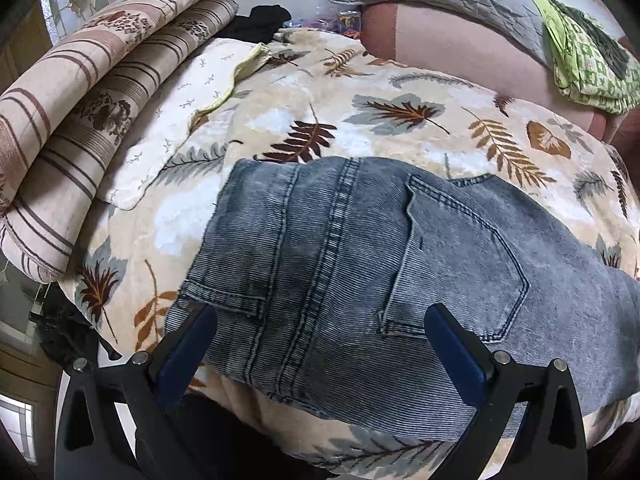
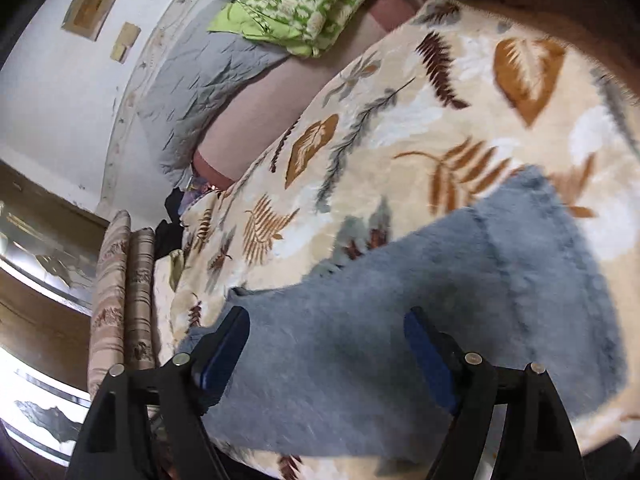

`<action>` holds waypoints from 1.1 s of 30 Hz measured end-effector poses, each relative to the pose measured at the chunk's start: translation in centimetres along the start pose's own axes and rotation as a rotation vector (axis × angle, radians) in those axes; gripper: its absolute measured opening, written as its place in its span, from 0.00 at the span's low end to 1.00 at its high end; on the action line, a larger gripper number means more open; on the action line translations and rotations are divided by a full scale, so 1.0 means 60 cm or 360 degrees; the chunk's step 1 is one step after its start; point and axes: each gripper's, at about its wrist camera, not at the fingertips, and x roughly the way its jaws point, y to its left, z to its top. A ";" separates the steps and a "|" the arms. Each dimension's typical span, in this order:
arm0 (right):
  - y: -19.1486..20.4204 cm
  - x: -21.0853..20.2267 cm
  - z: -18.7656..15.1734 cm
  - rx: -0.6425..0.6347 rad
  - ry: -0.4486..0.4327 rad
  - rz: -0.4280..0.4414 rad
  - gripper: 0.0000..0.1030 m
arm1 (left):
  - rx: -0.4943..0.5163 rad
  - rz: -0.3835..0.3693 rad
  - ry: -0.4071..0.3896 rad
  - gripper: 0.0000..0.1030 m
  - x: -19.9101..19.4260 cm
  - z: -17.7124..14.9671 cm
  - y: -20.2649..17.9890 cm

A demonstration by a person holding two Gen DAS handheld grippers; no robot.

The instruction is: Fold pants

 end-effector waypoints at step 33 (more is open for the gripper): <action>0.020 0.089 -0.079 -0.0168 0.0327 -0.0137 0.89 | 0.0150 -0.0040 -0.0044 1.00 -0.021 -0.005 -0.051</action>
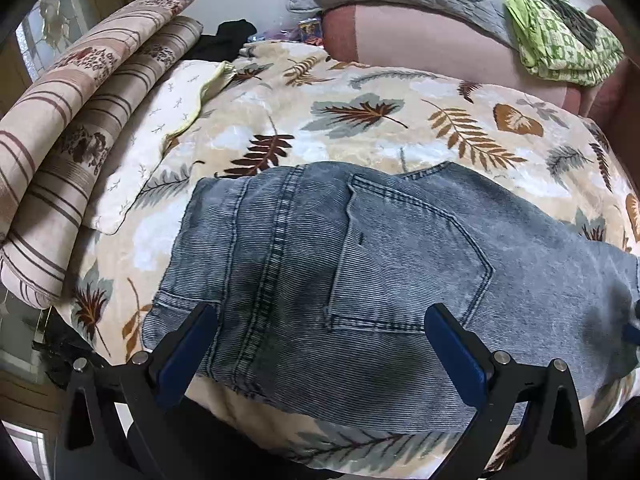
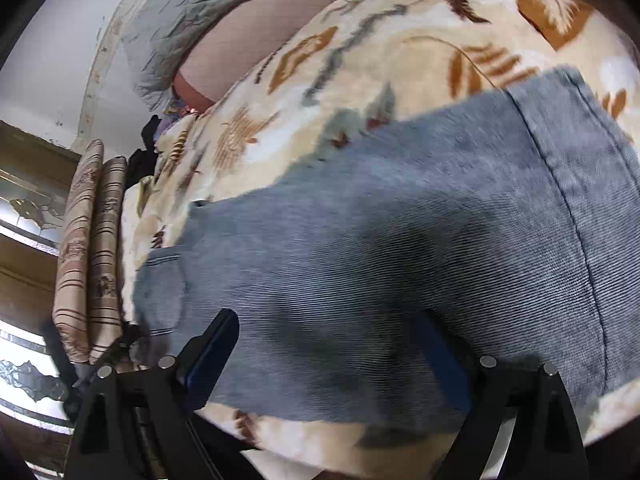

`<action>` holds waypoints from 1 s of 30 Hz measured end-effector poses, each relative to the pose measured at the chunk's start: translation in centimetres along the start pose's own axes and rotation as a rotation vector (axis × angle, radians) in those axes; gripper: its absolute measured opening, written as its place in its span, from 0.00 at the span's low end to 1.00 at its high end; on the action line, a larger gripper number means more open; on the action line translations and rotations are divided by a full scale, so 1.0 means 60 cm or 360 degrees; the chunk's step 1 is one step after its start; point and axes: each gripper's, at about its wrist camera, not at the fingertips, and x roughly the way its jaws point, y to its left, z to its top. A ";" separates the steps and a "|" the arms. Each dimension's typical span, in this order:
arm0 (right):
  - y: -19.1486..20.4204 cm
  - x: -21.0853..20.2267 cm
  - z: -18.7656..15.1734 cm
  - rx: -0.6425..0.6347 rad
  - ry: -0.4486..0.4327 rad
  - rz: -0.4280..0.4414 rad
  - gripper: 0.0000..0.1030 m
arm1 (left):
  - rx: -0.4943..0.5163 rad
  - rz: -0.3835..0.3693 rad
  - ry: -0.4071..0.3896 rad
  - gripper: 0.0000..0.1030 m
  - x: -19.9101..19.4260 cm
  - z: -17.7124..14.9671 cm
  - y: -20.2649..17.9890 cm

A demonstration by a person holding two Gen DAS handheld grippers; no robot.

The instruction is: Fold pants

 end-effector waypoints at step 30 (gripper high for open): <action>0.004 0.015 -0.048 -0.0107 -0.0001 0.0030 0.89 | 0.0030 0.0023 -0.0069 1.00 -0.024 0.000 -0.008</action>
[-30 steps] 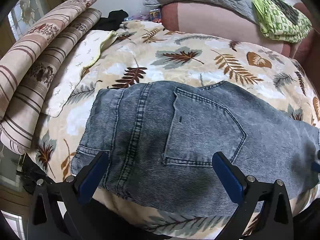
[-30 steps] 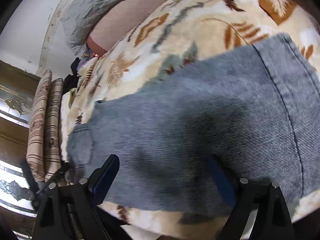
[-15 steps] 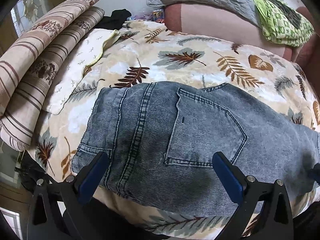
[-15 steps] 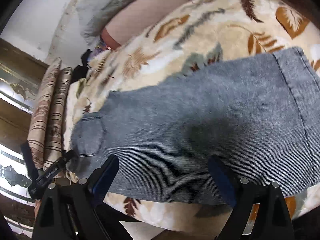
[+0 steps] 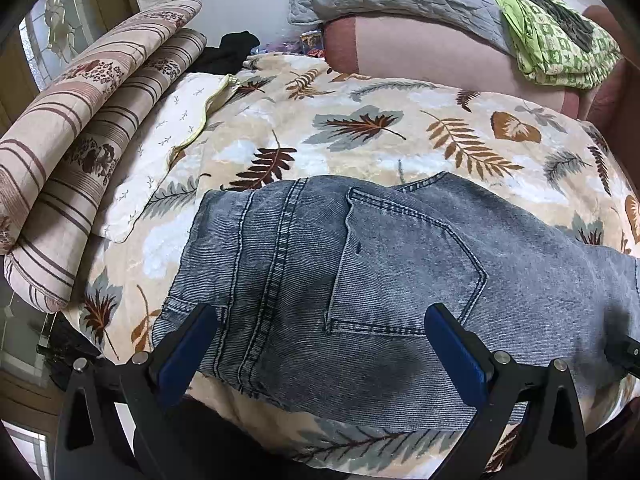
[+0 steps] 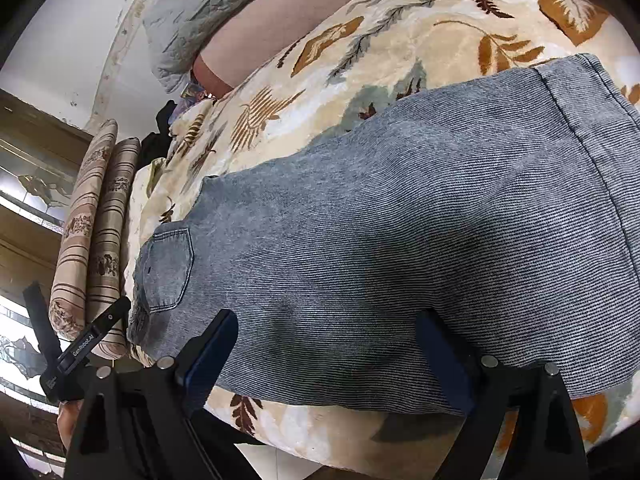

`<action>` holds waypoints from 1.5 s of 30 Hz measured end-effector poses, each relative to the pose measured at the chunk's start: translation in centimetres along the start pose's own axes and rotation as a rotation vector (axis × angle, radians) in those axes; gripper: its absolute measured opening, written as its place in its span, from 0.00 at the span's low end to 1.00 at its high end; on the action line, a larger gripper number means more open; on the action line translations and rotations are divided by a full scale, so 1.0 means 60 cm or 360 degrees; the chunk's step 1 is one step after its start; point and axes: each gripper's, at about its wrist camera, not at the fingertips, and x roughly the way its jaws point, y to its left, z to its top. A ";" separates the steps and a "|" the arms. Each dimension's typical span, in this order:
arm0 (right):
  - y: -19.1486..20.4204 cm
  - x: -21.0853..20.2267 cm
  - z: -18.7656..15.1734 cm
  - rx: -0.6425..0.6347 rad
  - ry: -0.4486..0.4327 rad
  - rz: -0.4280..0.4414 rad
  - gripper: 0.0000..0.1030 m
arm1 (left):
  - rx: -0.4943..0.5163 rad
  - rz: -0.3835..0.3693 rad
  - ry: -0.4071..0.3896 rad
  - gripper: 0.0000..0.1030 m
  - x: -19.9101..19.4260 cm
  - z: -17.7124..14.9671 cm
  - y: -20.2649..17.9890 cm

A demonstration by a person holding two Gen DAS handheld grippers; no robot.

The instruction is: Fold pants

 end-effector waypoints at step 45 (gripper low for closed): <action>-0.284 -0.192 -0.056 0.1117 -0.0452 0.0145 0.77 | 0.0392 -0.0633 0.0210 1.00 -0.007 -0.015 -0.342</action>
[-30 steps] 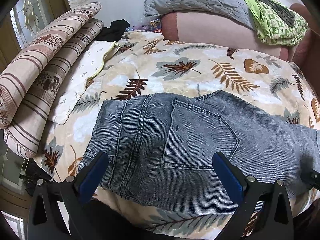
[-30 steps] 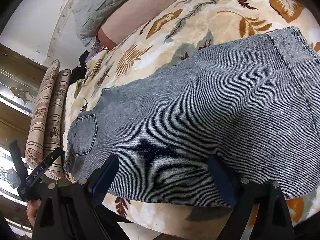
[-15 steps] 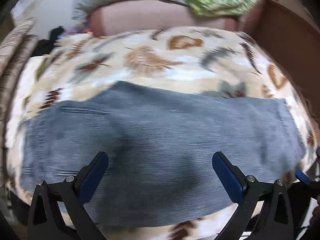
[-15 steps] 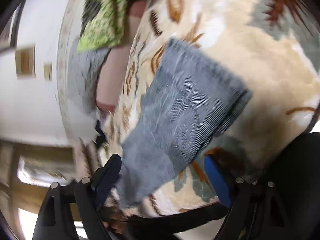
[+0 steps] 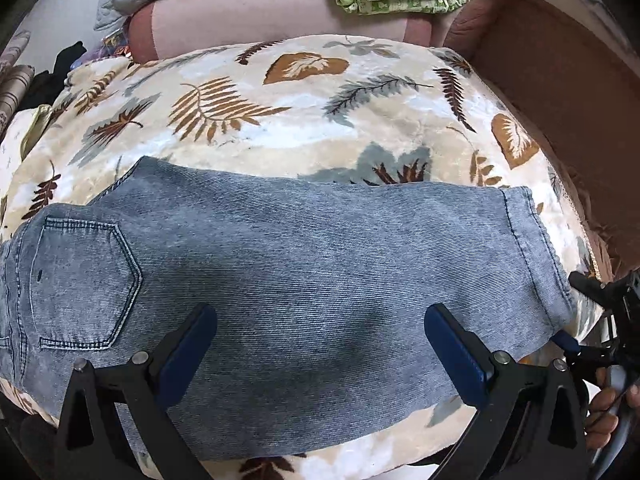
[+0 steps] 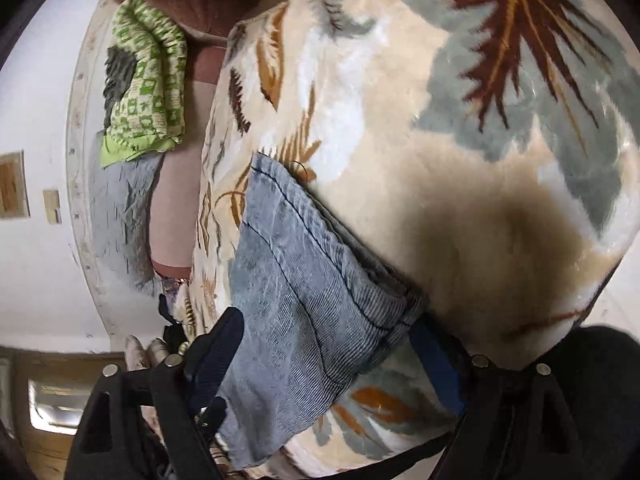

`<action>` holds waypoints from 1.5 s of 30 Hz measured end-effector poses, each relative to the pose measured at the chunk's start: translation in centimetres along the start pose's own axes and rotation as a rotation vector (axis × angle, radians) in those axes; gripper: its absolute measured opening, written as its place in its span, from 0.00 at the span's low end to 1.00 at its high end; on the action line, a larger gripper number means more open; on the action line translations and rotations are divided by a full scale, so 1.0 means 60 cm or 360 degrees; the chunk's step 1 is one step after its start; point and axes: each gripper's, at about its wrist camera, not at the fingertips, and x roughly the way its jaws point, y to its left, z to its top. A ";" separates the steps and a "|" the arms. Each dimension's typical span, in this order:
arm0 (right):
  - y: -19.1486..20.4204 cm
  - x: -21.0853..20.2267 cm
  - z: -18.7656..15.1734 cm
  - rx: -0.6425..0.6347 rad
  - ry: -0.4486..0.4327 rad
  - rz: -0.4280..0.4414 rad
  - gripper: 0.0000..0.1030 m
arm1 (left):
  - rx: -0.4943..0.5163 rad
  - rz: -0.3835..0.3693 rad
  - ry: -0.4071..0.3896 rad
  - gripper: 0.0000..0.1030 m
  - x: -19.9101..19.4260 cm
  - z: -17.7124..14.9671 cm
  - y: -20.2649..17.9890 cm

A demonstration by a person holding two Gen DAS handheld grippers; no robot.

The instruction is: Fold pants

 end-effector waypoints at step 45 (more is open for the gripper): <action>0.242 0.161 -0.242 -0.0894 0.0405 0.0213 0.94 | -0.0294 0.0036 -0.0304 0.99 -0.104 -0.037 0.198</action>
